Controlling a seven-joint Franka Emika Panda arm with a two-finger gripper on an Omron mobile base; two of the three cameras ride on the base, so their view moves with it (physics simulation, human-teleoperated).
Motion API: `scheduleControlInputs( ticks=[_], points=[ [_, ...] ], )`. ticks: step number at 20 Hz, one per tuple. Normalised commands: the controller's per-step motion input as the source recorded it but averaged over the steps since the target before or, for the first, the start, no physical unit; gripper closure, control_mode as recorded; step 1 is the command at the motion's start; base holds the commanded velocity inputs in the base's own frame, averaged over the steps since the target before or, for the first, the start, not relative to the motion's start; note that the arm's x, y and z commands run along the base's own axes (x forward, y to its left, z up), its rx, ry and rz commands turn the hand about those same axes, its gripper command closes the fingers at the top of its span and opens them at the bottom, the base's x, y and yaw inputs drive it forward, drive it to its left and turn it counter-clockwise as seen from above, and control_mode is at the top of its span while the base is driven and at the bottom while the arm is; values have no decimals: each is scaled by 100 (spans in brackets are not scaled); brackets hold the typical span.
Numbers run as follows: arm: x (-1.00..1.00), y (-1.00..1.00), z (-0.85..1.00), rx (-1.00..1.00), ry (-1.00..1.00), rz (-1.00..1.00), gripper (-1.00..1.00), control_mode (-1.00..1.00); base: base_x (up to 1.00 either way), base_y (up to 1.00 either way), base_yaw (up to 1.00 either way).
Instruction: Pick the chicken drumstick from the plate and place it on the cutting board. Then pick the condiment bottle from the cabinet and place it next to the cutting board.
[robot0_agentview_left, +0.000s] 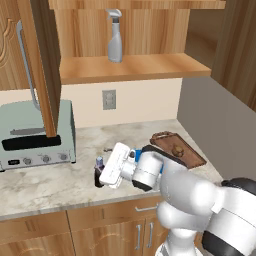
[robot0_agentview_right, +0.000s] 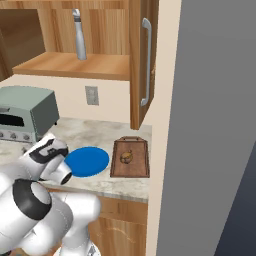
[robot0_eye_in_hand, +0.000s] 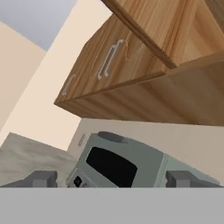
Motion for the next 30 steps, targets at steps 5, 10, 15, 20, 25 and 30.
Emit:
scheduleControlInputs(
  ticks=[5, 10, 15, 20, 25, 30],
  points=[
    [-37, -16, 34, 0, 9, -16, -100, -100, 0, 0, 0],
    [-38, -28, 30, -17, 25, -24, -100, -100, 0, 0, 0],
    [-26, -28, 42, -35, 17, -24, -100, -100, 0, 0, 0],
    [-13, -21, 68, -37, 3, -16, -100, -100, 0, 0, 0],
    [-36, -42, 47, -37, -3, -9, -100, -100, 0, 0, 0],
    [-57, -68, 31, -37, -3, -7, -100, -100, 0, 0, 0]
  ],
)
